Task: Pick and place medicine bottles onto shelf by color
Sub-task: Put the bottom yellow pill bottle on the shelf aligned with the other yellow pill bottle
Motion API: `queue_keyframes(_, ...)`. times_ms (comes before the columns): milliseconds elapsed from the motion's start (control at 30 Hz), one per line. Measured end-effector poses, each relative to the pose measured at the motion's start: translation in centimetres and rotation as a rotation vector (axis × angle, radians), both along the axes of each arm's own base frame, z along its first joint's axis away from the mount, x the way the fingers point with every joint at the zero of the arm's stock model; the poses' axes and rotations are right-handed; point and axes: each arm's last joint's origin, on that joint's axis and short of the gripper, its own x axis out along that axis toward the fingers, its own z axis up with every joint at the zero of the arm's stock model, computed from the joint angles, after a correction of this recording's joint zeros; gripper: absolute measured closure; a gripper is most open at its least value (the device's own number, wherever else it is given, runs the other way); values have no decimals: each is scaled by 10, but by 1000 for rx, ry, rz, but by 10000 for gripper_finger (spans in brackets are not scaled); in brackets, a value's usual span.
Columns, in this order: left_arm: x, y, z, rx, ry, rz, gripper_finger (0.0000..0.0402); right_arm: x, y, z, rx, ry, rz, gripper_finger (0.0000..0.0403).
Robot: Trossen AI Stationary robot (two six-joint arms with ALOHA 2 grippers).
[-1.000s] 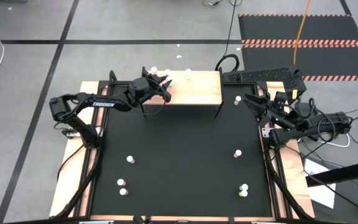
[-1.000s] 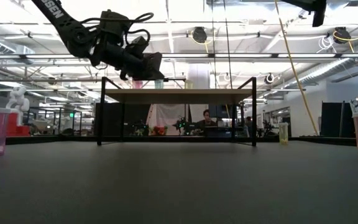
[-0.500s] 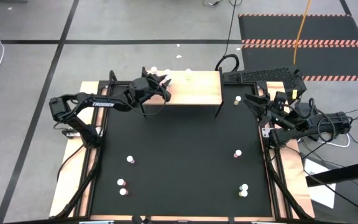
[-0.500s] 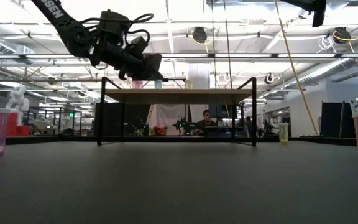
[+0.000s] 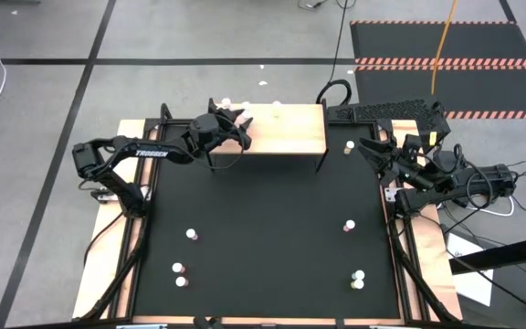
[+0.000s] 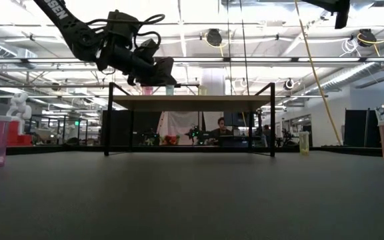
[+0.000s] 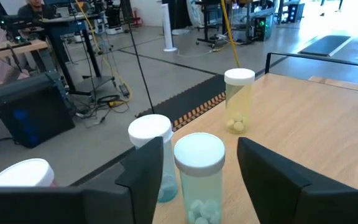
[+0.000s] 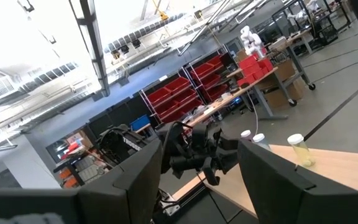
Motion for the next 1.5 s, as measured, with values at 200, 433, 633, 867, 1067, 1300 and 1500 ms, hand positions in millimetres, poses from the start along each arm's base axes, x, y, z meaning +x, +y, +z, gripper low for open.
queue_keyframes(200, -5, -2, 8, 25, 25, 16, 185, 0, 0, 0, 7, -3, 2, 195)
queue_keyframes(433, -16, -9, 27, 68, 41, 8, 198, 0, 0, 0, 9, -4, 3, 195)
queue_keyframes(633, -24, -31, 59, 77, -91, -64, 199, 0, 0, 0, 9, -4, 3, 195)
queue_keyframes(867, -17, -62, 107, -38, -117, -202, 199, 0, 0, 0, 13, -4, 3, 195)
queue_keyframes(1067, 24, -100, 146, -52, -116, -389, 199, 3, -1, -1, -52, 50, -84, 195)
queue_keyframes(1300, 96, -127, 157, -95, -36, -502, 199, 9, 3, 8, -35, -70, 41, 195)
queue_keyframes(1500, 148, -141, 155, -242, 65, -612, 199, 16, 11, 21, -25, -237, 279, 195)
